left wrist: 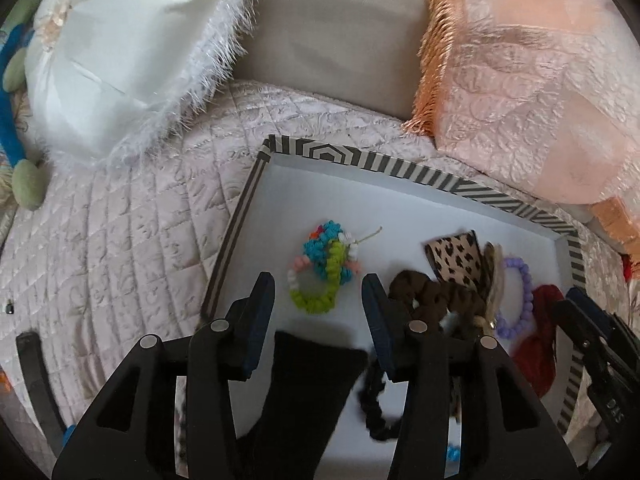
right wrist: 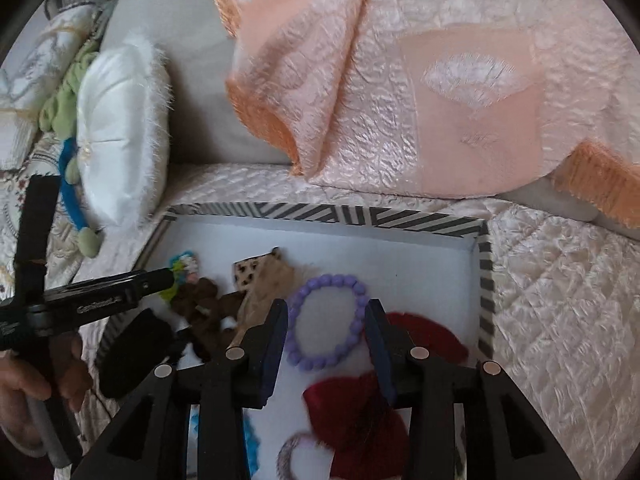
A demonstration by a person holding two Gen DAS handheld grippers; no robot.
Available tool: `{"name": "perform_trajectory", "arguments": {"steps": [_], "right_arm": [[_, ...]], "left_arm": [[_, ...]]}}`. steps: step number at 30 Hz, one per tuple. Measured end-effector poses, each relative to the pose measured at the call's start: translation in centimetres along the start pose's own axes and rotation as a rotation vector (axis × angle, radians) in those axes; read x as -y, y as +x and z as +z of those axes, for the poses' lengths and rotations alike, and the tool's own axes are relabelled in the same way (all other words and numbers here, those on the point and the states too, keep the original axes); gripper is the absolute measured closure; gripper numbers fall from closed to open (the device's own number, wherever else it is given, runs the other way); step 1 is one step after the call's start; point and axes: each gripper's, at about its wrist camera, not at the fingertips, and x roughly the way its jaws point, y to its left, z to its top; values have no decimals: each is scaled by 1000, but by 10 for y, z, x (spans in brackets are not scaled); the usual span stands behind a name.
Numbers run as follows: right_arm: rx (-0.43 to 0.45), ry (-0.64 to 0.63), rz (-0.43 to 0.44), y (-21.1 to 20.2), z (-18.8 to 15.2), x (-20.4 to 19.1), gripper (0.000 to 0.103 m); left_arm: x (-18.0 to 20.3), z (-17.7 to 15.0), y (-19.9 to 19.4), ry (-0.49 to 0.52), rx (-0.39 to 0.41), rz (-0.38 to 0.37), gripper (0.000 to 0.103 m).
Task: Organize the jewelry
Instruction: 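Carry both bracelets over the tray and open both tools to drop them, then withdraw both tools from the tray toward the last bracelets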
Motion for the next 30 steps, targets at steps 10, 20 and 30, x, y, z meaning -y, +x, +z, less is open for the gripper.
{"name": "perform_trajectory", "arguments": {"steps": [10,20,30], "right_arm": [[121,17,2,-70,-41,-26,65],[137,-6,-75,-100,-84,-57,65],[120,-29,-91,-124,-126,-77,65]], "left_arm": [[10,-50,-62,48,110,19,58],[13,-113,-104,71,165,37,58],[11,-161,-128,55,188,39,58]]}}
